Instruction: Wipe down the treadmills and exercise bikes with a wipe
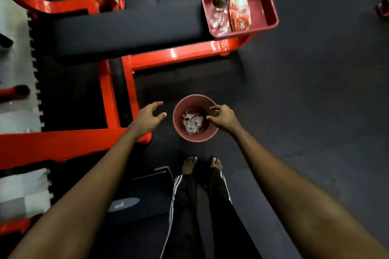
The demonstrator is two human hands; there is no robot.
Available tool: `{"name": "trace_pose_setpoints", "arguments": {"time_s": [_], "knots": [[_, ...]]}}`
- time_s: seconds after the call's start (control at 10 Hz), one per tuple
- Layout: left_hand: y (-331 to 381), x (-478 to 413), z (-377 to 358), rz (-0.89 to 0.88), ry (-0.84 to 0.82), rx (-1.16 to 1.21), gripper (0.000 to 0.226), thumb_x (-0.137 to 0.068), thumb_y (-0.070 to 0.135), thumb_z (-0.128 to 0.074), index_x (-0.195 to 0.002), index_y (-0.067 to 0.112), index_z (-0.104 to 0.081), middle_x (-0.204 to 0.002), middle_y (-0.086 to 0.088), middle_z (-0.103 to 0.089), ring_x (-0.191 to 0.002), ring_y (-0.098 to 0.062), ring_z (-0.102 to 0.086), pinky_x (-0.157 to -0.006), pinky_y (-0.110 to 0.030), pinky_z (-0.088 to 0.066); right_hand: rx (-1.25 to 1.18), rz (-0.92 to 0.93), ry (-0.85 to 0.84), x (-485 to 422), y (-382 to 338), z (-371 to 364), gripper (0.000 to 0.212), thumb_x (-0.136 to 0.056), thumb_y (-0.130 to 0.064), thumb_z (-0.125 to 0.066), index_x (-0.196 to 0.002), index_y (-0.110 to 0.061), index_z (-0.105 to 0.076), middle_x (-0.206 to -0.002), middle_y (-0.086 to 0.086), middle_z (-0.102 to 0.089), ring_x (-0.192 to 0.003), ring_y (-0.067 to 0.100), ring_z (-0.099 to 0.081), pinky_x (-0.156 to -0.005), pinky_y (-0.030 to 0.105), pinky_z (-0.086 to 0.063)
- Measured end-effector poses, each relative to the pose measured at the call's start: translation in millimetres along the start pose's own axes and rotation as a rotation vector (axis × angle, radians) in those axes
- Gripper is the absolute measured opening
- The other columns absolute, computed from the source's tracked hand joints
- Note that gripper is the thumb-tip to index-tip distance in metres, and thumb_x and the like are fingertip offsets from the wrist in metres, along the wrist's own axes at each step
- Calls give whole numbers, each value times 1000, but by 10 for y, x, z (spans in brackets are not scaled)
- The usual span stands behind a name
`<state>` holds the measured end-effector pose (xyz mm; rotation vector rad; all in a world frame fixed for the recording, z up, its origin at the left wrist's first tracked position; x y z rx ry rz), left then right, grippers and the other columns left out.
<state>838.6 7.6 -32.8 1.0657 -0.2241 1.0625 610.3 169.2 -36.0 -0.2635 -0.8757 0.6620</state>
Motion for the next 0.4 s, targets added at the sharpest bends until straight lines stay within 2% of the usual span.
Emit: {"name": "trace_pose_setpoints", "arguments": {"time_s": [0.2, 0.4], "knots": [[-590, -875, -578, 84, -70, -49, 55, -95, 26, -67, -146, 18, -50, -147, -10, -53, -134, -23, -50, -109, -32, -37, -6, -27, -102, -971, 346, -740, 49, -85, -20, -70, -131, -6, -62, -130, 13, -65, -123, 26, -59, -98, 28, -41], [-703, -1190, -767, 88, -56, -65, 55, -96, 27, -65, -148, 20, -48, -148, -13, -50, -139, -23, -46, -111, -35, -35, -69, -56, -112, -1222, 597, -986, 50, -86, -22, -70, -133, -9, -61, -131, 11, -64, -122, 26, -59, -97, 26, -42]]}}
Point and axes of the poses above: each hand's wrist, its own x-axis away from the middle knuckle, its own z-axis out of the back of the hand, y = z × x, the point moved 6 cm from there along -x, towards the middle knuckle
